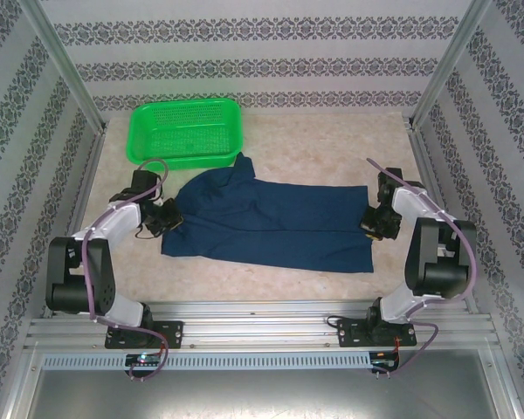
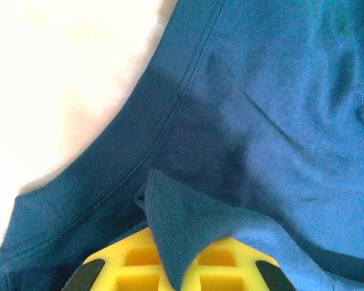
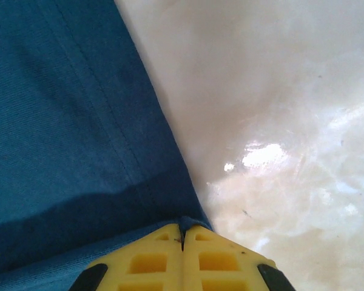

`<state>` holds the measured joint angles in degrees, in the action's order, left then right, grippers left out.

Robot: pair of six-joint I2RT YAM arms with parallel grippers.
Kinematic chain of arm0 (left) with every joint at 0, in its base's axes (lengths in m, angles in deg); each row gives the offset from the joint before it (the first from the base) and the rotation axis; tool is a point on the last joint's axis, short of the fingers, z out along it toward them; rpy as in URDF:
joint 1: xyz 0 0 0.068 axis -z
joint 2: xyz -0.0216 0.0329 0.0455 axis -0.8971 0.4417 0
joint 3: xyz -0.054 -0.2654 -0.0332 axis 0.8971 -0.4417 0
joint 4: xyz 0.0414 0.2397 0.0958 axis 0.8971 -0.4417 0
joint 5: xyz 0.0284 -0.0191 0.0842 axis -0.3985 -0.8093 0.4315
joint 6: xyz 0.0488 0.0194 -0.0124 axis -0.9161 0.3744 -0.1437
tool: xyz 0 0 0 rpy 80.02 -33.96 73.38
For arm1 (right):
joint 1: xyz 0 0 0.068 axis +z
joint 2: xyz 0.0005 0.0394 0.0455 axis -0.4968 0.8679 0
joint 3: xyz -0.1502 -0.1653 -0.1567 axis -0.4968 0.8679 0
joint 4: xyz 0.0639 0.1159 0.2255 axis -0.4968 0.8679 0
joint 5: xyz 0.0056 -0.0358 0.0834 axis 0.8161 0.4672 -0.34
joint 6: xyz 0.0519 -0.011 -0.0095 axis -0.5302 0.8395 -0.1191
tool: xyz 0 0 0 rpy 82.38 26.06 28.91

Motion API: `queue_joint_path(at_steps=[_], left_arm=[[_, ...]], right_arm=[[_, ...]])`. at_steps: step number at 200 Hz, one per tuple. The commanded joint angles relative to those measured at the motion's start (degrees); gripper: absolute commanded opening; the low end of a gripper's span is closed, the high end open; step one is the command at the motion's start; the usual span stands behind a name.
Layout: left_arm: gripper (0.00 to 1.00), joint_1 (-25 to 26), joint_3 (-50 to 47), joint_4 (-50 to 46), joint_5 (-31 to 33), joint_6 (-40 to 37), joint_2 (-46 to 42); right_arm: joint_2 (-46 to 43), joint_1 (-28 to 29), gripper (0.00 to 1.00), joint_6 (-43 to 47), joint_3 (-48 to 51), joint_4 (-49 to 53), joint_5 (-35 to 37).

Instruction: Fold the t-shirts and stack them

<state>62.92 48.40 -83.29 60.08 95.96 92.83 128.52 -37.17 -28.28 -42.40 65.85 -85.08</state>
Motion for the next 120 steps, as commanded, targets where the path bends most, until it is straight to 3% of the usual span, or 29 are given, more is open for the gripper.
queue_joint_path(at_steps=[1, 120], left_arm=[[0.0, -0.37, 2.8, 2.76, 0.04, -1.38, 1.13], [0.0, 0.14, 10.75, -0.24, -2.53, -6.43, 7.3]], right_arm=[[1.72, -0.44, 0.07, 1.21, -2.16, -0.37, 2.26], [5.0, -0.53, 0.09, 1.74, -3.1, -1.35, 2.45]])
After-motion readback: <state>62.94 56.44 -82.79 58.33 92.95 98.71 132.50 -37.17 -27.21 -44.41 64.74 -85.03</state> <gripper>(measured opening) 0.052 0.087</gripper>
